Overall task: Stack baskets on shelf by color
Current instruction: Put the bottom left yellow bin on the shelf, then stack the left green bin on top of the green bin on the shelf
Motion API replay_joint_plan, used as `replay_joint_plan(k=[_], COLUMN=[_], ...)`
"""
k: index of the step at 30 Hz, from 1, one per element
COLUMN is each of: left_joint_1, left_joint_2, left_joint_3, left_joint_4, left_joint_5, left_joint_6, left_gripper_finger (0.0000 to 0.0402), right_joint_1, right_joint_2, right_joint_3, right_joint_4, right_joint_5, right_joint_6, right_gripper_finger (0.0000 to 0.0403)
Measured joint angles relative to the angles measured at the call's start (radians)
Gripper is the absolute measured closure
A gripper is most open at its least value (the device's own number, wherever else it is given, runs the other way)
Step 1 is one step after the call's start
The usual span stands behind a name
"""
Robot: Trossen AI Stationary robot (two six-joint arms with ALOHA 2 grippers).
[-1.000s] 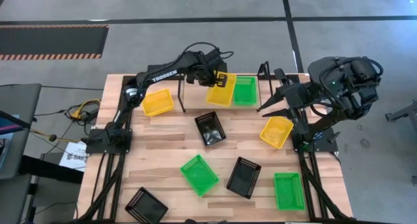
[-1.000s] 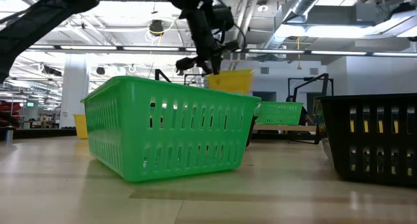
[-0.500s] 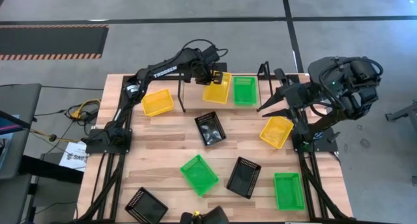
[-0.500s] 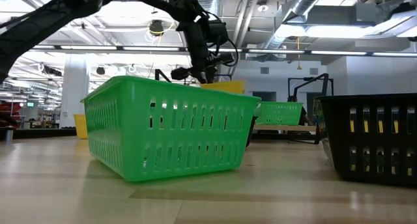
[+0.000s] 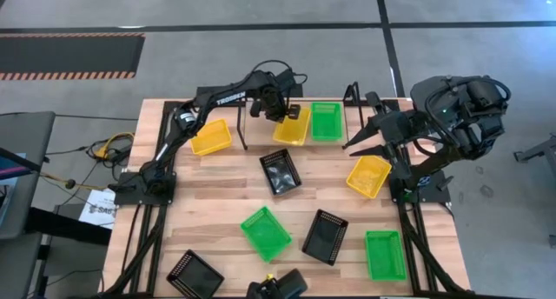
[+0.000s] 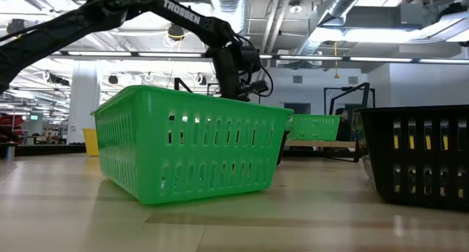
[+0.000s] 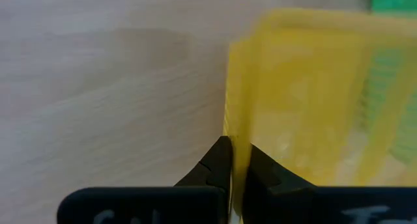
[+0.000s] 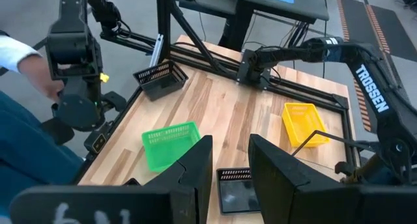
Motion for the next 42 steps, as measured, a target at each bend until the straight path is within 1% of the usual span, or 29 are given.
replay_joint_plan(k=[2, 7, 10, 14, 20, 23, 27, 29, 30, 32, 35, 37, 40, 42], left_joint_1=[0.0, 0.0, 0.0, 0.0, 0.001, 0.008, 0.028, 0.034, 0.031, 0.021, 0.004, 0.004, -0.004, -0.043], left_joint_2=[0.003, 0.003, 0.003, 0.003, 0.003, 0.003, 0.0, -0.044, -0.065, -0.119, -0.207, -0.266, -0.371, -0.452], left_joint_3=[0.0, 0.011, 0.031, 0.045, 0.07, 0.104, 0.184, 0.158, 0.156, 0.171, 0.184, 0.179, 0.178, 0.18], left_joint_4=[0.008, 0.039, 0.046, 0.041, 0.034, 0.024, 0.0, 0.032, 0.041, 0.036, 0.023, -0.002, -0.033, -0.042], left_joint_5=[0.009, 0.006, -0.001, -0.002, 0.003, 0.039, 0.163, 0.225, 0.23, 0.197, 0.045, -0.029, -0.079, -0.109], left_joint_6=[0.01, 0.098, 0.129, 0.16, 0.169, 0.176, 0.18, 0.18, 0.183, 0.218, 0.255, 0.275, 0.299, 0.318], left_gripper_finger=[0.0401, 0.0401, 0.0394, 0.0362, 0.0292, 0.0265, 0.0243, 0.0238, 0.0236, 0.0235, 0.0235, 0.0235, 0.0235, 0.0235], right_joint_1=[0.0, 0.0, 0.0, 0.0, 0.0, 0.0, 0.0, 0.0, 0.0, 0.0, -0.006, -0.012, -0.013, -0.013], right_joint_2=[0.0, 0.0, 0.0, 0.0, 0.0, 0.0, 0.0, 0.0, 0.0, 0.0, 0.0, 0.0, 0.0, 0.0], right_joint_3=[0.0, 0.0, 0.0, 0.0, 0.0, 0.0, 0.0, 0.0, 0.0, 0.0, 0.0, 0.0, 0.0, 0.0], right_joint_4=[0.0, 0.0, 0.0, 0.0, -0.002, -0.011, -0.015, -0.016, -0.016, -0.019, -0.021, -0.024, -0.039, -0.066], right_joint_5=[0.0, 0.0, 0.0, 0.0, -0.001, -0.001, -0.001, -0.001, -0.001, -0.001, -0.001, -0.001, 0.0, 0.0], right_joint_6=[-0.001, -0.003, -0.003, -0.004, -0.005, -0.005, -0.003, -0.003, -0.003, -0.004, -0.005, -0.003, 0.002, 0.005], right_gripper_finger=[0.0281, 0.0281, 0.0281, 0.0281, 0.0281, 0.0281, 0.0281, 0.0281, 0.0281, 0.0281, 0.0281, 0.0281, 0.0281, 0.0281])
